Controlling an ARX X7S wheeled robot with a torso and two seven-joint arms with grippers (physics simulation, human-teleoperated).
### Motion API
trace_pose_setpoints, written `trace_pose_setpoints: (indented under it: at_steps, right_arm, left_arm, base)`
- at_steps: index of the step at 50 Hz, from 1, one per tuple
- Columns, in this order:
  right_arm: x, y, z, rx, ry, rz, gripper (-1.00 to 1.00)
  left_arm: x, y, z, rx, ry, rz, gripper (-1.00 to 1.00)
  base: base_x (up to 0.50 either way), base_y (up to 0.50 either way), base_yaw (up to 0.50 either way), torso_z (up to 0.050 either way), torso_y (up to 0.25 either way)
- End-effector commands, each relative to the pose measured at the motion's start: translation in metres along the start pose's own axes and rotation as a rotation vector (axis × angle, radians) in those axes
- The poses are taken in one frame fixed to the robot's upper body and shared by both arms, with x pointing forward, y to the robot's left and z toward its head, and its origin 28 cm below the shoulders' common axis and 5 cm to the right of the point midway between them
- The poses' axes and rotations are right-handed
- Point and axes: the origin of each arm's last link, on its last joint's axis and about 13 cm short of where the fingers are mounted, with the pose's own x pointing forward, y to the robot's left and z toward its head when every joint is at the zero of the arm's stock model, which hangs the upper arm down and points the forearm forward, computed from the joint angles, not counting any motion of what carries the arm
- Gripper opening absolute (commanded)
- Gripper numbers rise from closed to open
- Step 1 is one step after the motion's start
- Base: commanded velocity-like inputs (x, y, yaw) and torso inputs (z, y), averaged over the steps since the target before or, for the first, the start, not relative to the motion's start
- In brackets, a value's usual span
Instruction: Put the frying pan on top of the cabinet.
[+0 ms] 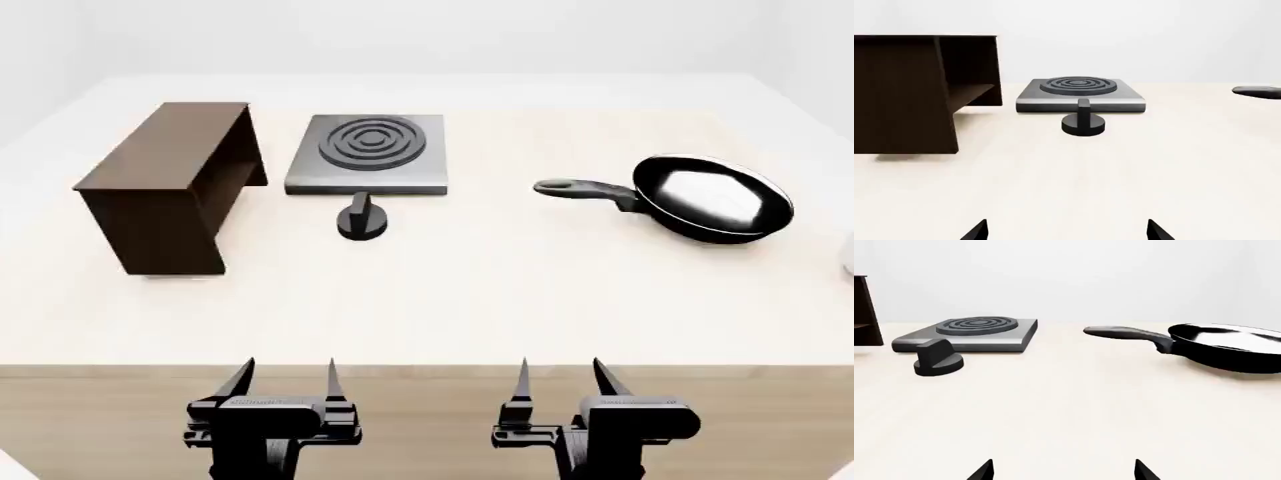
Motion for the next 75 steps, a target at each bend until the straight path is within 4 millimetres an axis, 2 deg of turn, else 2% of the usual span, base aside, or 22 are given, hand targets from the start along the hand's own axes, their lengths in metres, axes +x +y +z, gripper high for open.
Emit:
trace_pose_setpoints:
  at_steps: [1, 10, 46, 47, 49, 50, 51, 52, 54, 56, 59, 65, 75]
  right_arm:
    - [0.000, 0.001, -0.002, -0.030, 0.009, -0.019, 1.00]
    - [0.000, 0.001, -0.002, 0.003, 0.046, 0.007, 1.00]
    - [0.000, 0.001, -0.001, 0.019, 0.050, -0.004, 1.00]
    - [0.000, 0.000, 0.001, -0.015, 0.043, -0.060, 1.00]
    - [0.001, -0.001, 0.015, 0.057, 0.108, -0.026, 1.00]
    - [0.005, -0.003, 0.041, 0.043, 0.089, -0.040, 1.00]
    - [0.004, -0.003, 0.050, 0.039, 0.122, -0.031, 1.00]
    - [0.006, -0.004, 0.071, 0.037, 0.116, -0.027, 1.00]
    - [0.010, -0.005, 0.089, -0.005, 0.096, -0.058, 1.00]
    - [0.007, -0.008, 0.117, -0.002, 0.006, -0.038, 1.00]
    - [0.010, -0.009, 0.123, -0.003, -0.011, -0.047, 1.00]
    - [0.009, -0.010, 0.112, 0.022, 0.015, -0.051, 1.00]
    - [0.010, -0.010, 0.114, 0.022, -0.004, -0.048, 1.00]
  left_arm:
    - [-0.001, -0.001, -0.002, 0.015, 0.010, -0.022, 1.00]
    - [-0.001, -0.002, -0.003, 0.027, 0.010, -0.040, 1.00]
    - [-0.001, -0.002, -0.004, 0.058, 0.022, -0.022, 1.00]
    - [-0.002, -0.002, 0.000, 0.058, 0.022, -0.024, 1.00]
    - [-0.003, -0.002, 0.016, 0.038, 0.057, -0.032, 1.00]
    - [0.000, 0.000, 0.043, 0.036, 0.034, -0.039, 1.00]
    - [0.002, 0.001, 0.057, 0.066, 0.056, -0.019, 1.00]
    - [0.006, 0.003, 0.076, 0.049, 0.041, -0.031, 1.00]
    - [0.013, 0.006, 0.098, 0.063, 0.019, 0.000, 1.00]
    - [0.021, 0.008, 0.121, 0.099, -0.023, 0.024, 1.00]
    - [0.023, 0.006, 0.121, 0.135, -0.022, 0.012, 1.00]
    - [0.023, 0.004, 0.108, 0.120, 0.002, -0.002, 1.00]
    - [0.022, 0.007, 0.107, 0.120, 0.007, 0.013, 1.00]
  base:
    - [0.00, 0.00, 0.00, 0.000, 0.000]
    - [0.00, -0.01, 0.00, 0.000, 0.000]
    - [0.00, -0.50, 0.00, 0.000, 0.000]
    - [0.00, 0.00, 0.00, 0.000, 0.000]
    - [0.00, 0.00, 0.00, 0.000, 0.000]
    - [0.00, 0.00, 0.00, 0.000, 0.000]
    - [0.00, 0.00, 0.00, 0.000, 0.000]
    - [0.00, 0.00, 0.00, 0.000, 0.000]
    - [0.00, 0.00, 0.00, 0.000, 0.000]
    - [0.04, 0.00, 0.00, 0.000, 0.000]
    - [0.36, 0.00, 0.00, 0.000, 0.000]
    - [0.50, 0.00, 0.00, 0.000, 0.000]
    - [0.50, 0.00, 0.00, 0.000, 0.000]
